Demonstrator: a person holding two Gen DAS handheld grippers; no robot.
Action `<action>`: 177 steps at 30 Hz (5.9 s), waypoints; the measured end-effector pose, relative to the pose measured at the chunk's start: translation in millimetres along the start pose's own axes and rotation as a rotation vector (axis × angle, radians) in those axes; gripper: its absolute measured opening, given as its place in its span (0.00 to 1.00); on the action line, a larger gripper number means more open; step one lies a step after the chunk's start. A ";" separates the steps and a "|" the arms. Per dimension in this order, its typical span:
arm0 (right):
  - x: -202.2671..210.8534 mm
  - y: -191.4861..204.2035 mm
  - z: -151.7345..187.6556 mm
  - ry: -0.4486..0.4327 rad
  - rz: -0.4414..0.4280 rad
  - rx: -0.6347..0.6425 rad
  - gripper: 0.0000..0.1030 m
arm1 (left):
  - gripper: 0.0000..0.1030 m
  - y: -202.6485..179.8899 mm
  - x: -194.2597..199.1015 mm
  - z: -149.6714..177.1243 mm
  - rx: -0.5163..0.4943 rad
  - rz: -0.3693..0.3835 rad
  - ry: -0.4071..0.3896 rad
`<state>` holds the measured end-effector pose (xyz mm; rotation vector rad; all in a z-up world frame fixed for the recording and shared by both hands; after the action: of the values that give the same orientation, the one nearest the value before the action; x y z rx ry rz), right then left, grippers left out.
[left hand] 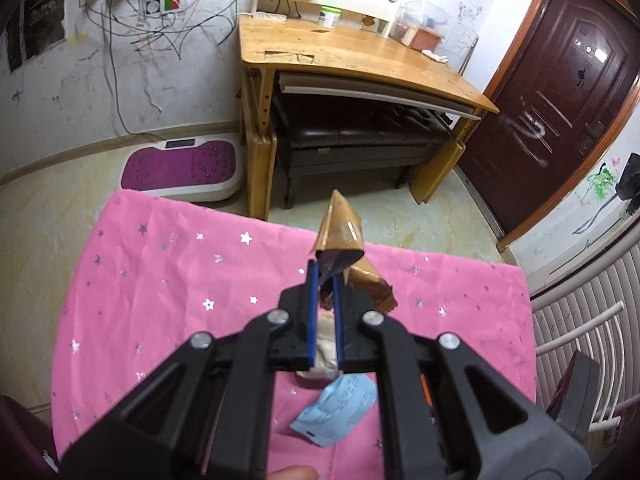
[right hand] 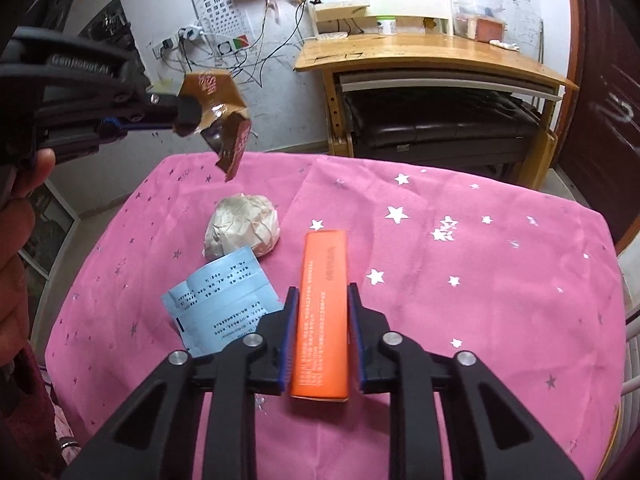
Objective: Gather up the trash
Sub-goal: 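Grasp the brown packet with the left tool while the right tool grasps the orange box, then carry the brown packet and orange box over the yellow bin with both tools, then open both tools to drop the packet and box into the bin, then move both tools back over the tissue ball and blue paper, then grasp the white tissue ball with the left tool while the right tool grasps the blue paper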
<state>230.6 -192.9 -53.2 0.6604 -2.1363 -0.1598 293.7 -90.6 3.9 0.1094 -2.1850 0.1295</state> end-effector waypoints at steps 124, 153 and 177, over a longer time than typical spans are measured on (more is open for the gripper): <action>187.4 -123.7 109.7 -0.301 0.090 -0.228 0.65 | 0.69 -131.8 35.7 93.9 -0.211 0.045 0.034; 50.1 28.3 37.5 -0.069 -0.080 0.058 0.79 | 0.72 -4.6 -32.9 48.4 -0.083 -0.094 0.092; 0.5 48.5 12.4 0.023 -0.095 0.115 0.81 | 0.44 -8.5 -56.7 45.1 -0.147 -0.076 0.115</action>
<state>201.3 -153.4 -44.0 0.8276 -2.1046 -0.0800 291.1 -103.4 -67.9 0.0996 -2.0655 -0.0661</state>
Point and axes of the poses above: each gripper's, at about its wrist camera, not at the fingertips, and x roughly against the way its jaws point, y to its left, z to its underside, the point moved 5 cm from there along -x, roughly the way its jaws point, and after that the axes turned 13 degrees about -z, right-handed, at the moved point
